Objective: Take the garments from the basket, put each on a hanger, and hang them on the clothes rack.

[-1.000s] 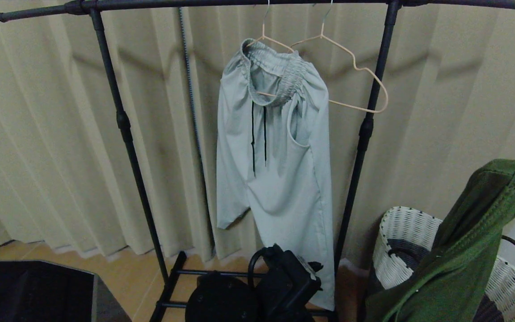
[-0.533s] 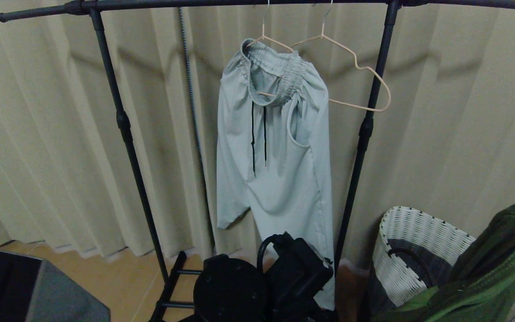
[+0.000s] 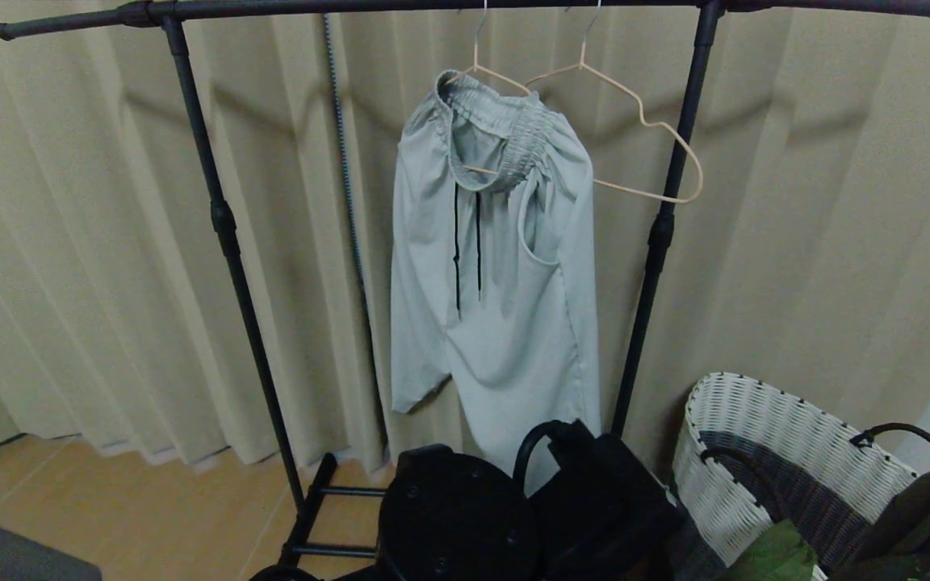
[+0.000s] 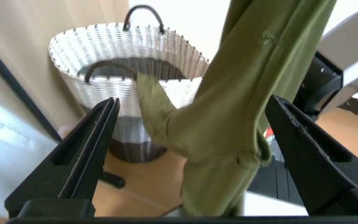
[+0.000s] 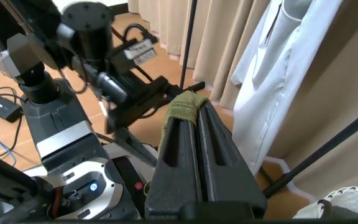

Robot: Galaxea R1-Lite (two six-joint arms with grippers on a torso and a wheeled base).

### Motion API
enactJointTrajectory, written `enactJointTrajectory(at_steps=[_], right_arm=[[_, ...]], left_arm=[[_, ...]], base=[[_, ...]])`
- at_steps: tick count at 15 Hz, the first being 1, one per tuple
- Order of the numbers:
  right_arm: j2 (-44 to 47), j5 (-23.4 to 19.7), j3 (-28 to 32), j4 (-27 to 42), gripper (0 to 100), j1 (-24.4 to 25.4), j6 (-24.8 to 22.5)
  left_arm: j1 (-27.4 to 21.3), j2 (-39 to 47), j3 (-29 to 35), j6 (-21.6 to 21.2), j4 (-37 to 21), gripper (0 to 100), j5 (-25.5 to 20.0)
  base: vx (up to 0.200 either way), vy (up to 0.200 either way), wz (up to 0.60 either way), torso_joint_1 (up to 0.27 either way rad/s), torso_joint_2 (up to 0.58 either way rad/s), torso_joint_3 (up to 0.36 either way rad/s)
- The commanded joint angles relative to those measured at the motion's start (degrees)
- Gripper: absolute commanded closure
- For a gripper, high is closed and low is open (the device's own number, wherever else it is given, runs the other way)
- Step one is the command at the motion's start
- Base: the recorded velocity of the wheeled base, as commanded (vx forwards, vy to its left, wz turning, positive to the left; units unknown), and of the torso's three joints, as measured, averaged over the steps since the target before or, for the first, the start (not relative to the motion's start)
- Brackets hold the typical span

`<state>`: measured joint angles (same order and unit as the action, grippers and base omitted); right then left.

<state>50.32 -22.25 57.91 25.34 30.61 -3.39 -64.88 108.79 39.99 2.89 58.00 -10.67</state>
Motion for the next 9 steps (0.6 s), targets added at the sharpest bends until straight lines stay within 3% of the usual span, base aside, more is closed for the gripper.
enactJointTrajectory(at_steps=[1, 4, 9], right_arm=[[-0.14, 0.01, 0.01, -0.03, 100, -0.02, -0.04], [0.04, -0.08, -0.07, -1.17, 100, -0.02, -0.04], [0.13, -0.16, 0.28, -1.88, 100, 0.06, -0.04]], left_arm=[[-1.04, -2.18, -2.46, 0.01, 0.0, 0, -0.23], [-1.83, -4.29, -4.74, -0.08, -1.14, 0, -0.58], [-1.83, 1.6, 3.26, 0.27, -1.31, 0, -0.14]], base=[[0.0, 0.0, 0.0, 0.0, 0.0, 0.0], [0.0, 0.0, 0.0, 0.0, 0.0, 0.0], [0.0, 0.0, 0.0, 0.0, 0.0, 0.0]])
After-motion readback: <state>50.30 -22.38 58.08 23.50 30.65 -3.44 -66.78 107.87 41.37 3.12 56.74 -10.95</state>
